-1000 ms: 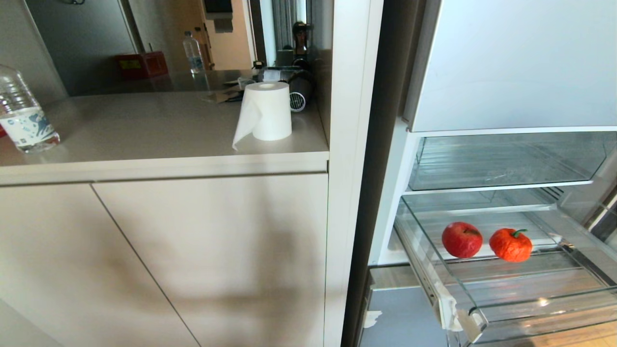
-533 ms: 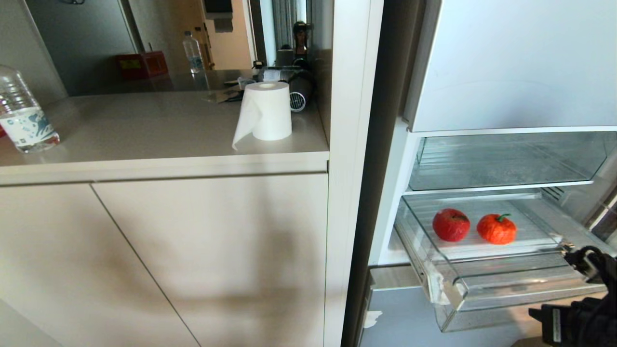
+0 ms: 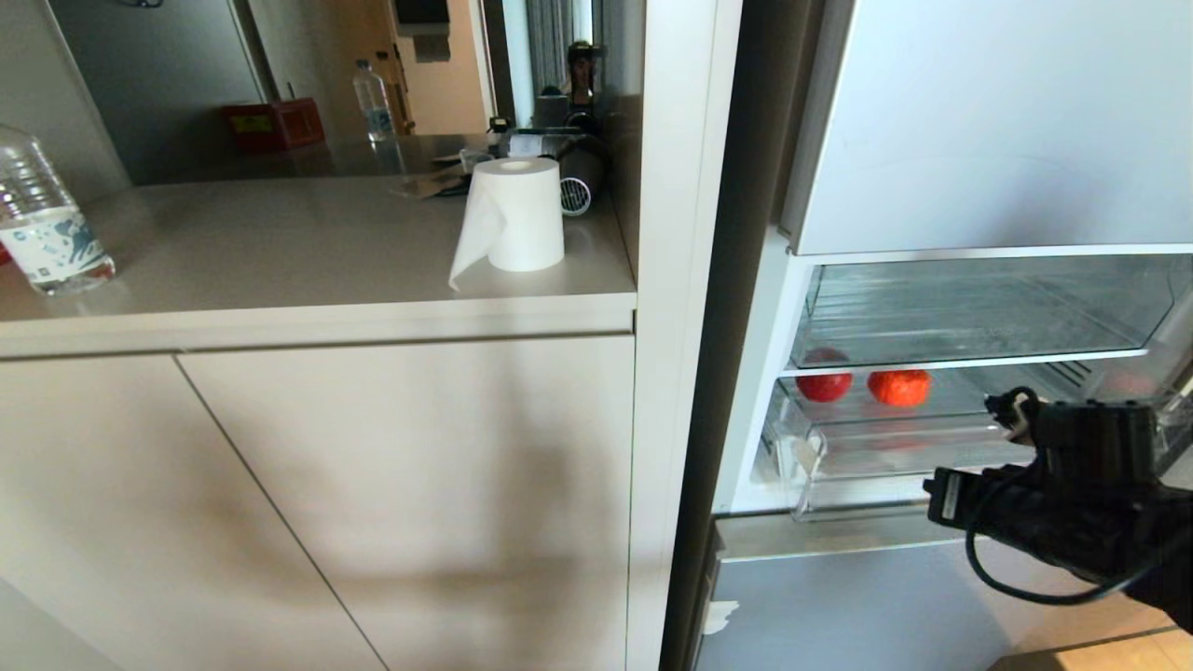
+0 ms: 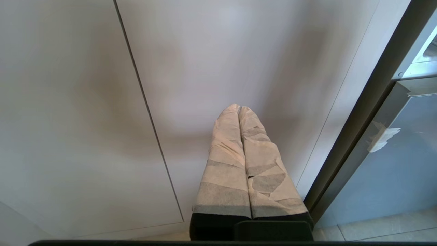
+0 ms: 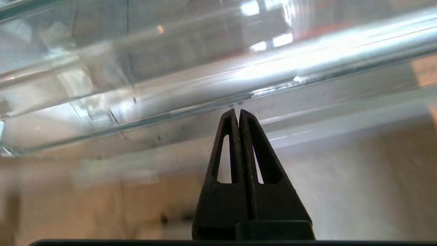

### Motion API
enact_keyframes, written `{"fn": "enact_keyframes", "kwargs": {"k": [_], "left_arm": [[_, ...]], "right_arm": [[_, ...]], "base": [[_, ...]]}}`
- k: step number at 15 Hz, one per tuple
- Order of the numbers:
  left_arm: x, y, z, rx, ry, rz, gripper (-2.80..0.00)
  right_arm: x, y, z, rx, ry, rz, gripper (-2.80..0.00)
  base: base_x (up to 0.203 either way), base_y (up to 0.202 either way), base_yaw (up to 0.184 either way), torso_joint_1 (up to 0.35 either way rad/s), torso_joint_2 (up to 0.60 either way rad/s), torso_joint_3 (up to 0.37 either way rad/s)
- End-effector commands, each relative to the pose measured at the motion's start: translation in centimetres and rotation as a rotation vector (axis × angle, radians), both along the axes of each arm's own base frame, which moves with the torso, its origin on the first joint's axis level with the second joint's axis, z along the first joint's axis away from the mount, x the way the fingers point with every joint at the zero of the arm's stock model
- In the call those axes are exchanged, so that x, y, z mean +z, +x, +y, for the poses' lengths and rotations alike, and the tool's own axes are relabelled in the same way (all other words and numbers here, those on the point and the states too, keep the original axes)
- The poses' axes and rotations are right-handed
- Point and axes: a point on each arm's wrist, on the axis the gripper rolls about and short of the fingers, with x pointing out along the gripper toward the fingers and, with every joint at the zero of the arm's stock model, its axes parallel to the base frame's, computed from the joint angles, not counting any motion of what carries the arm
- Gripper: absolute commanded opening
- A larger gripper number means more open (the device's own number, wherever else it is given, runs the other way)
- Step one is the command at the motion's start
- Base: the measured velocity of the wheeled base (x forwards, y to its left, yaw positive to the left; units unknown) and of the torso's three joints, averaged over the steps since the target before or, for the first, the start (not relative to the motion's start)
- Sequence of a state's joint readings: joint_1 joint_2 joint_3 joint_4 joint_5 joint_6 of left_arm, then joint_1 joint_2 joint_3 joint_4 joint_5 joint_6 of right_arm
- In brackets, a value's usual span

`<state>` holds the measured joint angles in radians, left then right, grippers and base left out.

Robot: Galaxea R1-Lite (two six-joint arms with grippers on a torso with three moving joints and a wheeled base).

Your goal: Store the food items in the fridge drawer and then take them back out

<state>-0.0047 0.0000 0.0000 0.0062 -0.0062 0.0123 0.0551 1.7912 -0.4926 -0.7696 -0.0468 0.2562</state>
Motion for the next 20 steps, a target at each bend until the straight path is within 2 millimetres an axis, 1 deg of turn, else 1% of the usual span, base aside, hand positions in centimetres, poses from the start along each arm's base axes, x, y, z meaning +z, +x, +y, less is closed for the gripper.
{"fn": "enact_keyframes", "kwargs": {"k": [1,2,5,7,8,9,10,11,13,14,16,18,20], "left_arm": [[0.0,0.0,0.0,0.000,0.000,0.002,-2.80],[0.0,0.0,0.0,0.000,0.000,0.002,-2.80],[0.0,0.0,0.0,0.000,0.000,0.002,-2.80],[0.0,0.0,0.0,0.000,0.000,0.002,-2.80],[0.0,0.0,0.0,0.000,0.000,0.002,-2.80],[0.0,0.0,0.0,0.000,0.000,0.002,-2.80],[0.0,0.0,0.0,0.000,0.000,0.003,-2.80],[0.0,0.0,0.0,0.000,0.000,0.002,-2.80],[0.0,0.0,0.0,0.000,0.000,0.002,-2.80],[0.0,0.0,0.0,0.000,0.000,0.002,-2.80],[0.0,0.0,0.0,0.000,0.000,0.002,-2.80],[0.0,0.0,0.0,0.000,0.000,0.002,-2.80],[0.0,0.0,0.0,0.000,0.000,0.003,-2.80]], "right_arm": [[-2.7,2.9,0.2,-0.019,0.026,-0.008,-2.80],[-2.7,3.6,0.3,-0.037,0.051,-0.067,-2.80],[-1.7,4.0,0.8,-0.074,0.168,-0.145,-2.80],[-1.3,4.1,0.8,-0.094,0.221,-0.187,-2.80],[-1.4,3.7,0.8,-0.104,0.239,-0.189,-2.80],[-1.5,2.7,0.7,-0.109,0.248,-0.176,-2.80],[-1.0,1.5,0.6,-0.109,0.252,-0.178,-2.80],[-0.2,0.1,0.5,-0.106,0.254,-0.190,-2.80],[2.3,-3.4,0.3,-0.090,0.246,-0.251,-2.80],[3.7,-5.7,0.1,-0.072,0.220,-0.289,-2.80],[5.2,-10.9,-0.3,-0.028,0.120,-0.342,-2.80],[5.6,-16.3,-0.7,0.017,0.003,-0.383,-2.80],[4.9,-21.2,-1.1,0.061,-0.096,-0.427,-2.80]], "base": [[0.000,0.000,0.000,0.000,0.00,0.000],[0.000,0.000,0.000,0.000,0.00,0.000],[0.000,0.000,0.000,0.000,0.00,0.000],[0.000,0.000,0.000,0.000,0.00,0.000],[0.000,0.000,0.000,0.000,0.00,0.000],[0.000,0.000,0.000,0.000,0.00,0.000],[0.000,0.000,0.000,0.000,0.00,0.000],[0.000,0.000,0.000,0.000,0.00,0.000],[0.000,0.000,0.000,0.000,0.00,0.000],[0.000,0.000,0.000,0.000,0.00,0.000],[0.000,0.000,0.000,0.000,0.00,0.000],[0.000,0.000,0.000,0.000,0.00,0.000],[0.000,0.000,0.000,0.000,0.00,0.000]]}}
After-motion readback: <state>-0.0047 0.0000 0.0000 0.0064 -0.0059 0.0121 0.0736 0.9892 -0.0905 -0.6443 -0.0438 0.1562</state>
